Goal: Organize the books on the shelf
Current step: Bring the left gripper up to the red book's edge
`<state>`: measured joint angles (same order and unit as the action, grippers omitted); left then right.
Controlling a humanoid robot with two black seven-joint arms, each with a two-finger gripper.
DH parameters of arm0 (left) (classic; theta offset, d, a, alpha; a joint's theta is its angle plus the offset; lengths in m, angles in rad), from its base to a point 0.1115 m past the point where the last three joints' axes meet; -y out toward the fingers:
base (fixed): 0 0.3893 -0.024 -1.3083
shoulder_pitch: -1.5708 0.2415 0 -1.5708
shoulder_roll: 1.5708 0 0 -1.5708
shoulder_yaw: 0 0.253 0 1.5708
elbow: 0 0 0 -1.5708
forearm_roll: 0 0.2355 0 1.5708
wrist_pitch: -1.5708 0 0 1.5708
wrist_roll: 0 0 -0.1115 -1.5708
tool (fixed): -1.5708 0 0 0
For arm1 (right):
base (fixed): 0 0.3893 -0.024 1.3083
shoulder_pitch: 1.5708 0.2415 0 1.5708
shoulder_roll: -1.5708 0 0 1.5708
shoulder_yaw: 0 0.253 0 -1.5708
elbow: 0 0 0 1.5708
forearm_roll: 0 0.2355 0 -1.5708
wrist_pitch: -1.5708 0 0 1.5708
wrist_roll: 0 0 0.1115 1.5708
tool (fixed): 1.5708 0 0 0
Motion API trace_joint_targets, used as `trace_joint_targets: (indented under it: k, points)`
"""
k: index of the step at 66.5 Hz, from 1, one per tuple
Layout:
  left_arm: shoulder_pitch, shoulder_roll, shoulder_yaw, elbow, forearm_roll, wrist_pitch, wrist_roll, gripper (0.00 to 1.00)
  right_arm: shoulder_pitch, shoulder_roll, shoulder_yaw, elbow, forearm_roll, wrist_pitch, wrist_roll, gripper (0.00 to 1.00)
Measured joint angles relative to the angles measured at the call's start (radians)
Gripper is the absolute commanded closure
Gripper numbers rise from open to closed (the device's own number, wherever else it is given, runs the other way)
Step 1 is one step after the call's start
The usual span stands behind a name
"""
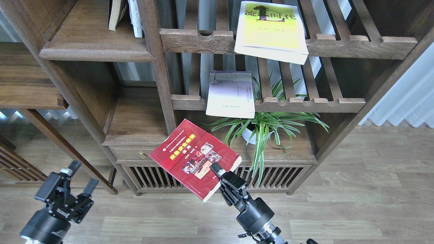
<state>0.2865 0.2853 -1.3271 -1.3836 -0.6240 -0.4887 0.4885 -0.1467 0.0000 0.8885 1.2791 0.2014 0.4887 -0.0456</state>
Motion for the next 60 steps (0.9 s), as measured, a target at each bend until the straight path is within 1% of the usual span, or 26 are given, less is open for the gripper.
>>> trace_joint_targets:
  k: [17,29,41,60]
  points:
    - [-0.05,0.011,0.063,0.0,0.0,0.0,0.0,0.0,0.001,0.0,-0.029,-0.004,0.003,0.0,-0.012,0.95]
    - [-0.074,0.073,0.145,0.002,0.001,0.0,0.0,0.0,-0.006,0.0,-0.074,-0.006,0.003,0.0,-0.034,0.95]
    - [-0.076,0.106,0.225,0.01,0.001,0.0,0.0,0.0,-0.007,0.0,-0.081,-0.006,0.004,0.0,-0.038,0.95]
    - [-0.094,0.1,0.308,0.017,0.002,0.0,0.0,0.0,-0.008,0.0,-0.099,-0.006,0.004,0.0,-0.039,0.95]
